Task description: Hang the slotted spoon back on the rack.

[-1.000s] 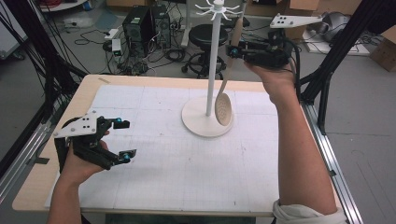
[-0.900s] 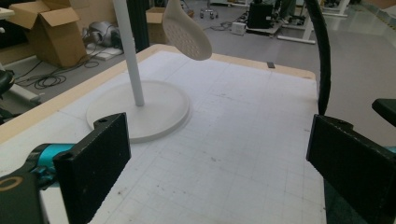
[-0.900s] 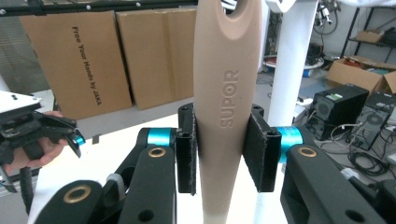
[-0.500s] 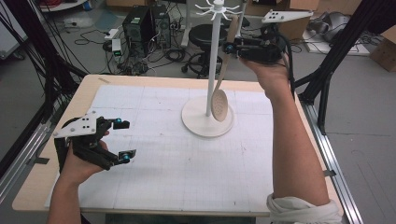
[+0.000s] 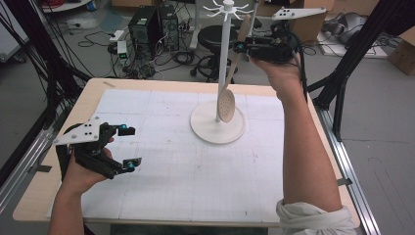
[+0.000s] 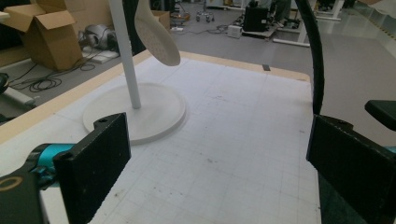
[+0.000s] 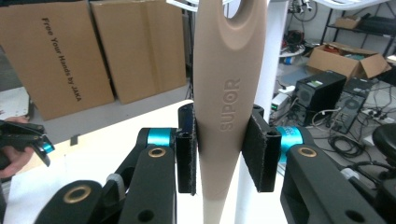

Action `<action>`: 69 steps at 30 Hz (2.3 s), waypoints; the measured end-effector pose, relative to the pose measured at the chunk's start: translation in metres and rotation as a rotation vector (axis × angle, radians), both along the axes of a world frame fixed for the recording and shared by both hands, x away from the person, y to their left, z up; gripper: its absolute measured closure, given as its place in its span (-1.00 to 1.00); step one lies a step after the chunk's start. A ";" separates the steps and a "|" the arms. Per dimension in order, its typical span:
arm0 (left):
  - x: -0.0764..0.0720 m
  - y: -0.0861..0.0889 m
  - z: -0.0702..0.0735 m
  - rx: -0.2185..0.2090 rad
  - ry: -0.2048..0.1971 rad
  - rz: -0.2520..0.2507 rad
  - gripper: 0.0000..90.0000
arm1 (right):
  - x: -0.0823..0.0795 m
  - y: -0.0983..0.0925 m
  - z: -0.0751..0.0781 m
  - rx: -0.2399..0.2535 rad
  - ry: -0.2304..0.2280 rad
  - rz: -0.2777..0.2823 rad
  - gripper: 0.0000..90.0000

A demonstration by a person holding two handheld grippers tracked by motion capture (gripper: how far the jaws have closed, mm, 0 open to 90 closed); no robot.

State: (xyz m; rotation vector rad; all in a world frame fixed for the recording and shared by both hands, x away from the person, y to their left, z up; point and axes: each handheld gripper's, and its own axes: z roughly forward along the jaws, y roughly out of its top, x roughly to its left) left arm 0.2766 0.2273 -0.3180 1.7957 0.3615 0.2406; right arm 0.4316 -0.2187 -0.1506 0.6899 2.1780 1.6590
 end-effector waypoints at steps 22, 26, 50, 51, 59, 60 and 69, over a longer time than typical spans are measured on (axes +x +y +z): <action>0.000 0.000 0.000 0.000 -0.006 -0.003 -0.85 | 0.002 -0.014 -0.002 0.013 0.006 -0.032 0.52; 0.000 0.001 0.000 0.003 -0.007 0.001 -0.85 | 0.003 -0.016 -0.002 0.009 0.006 -0.039 0.52; -0.001 0.005 0.002 -0.006 -0.019 0.010 -0.85 | 0.011 -0.002 -0.002 -0.026 0.027 -0.034 0.52; -0.001 0.006 0.002 -0.007 -0.019 0.010 -0.85 | 0.011 -0.002 -0.003 -0.029 0.029 -0.034 0.52; -0.001 0.008 0.003 -0.017 -0.024 0.008 -0.85 | 0.015 0.003 -0.001 -0.033 0.030 -0.034 0.52; -0.001 0.008 0.002 -0.017 -0.023 0.007 -0.85 | 0.015 0.003 -0.001 -0.035 0.031 -0.034 0.52; -0.001 0.007 0.002 -0.016 -0.021 0.008 -0.85 | 0.015 0.003 0.004 -0.061 0.034 -0.041 0.52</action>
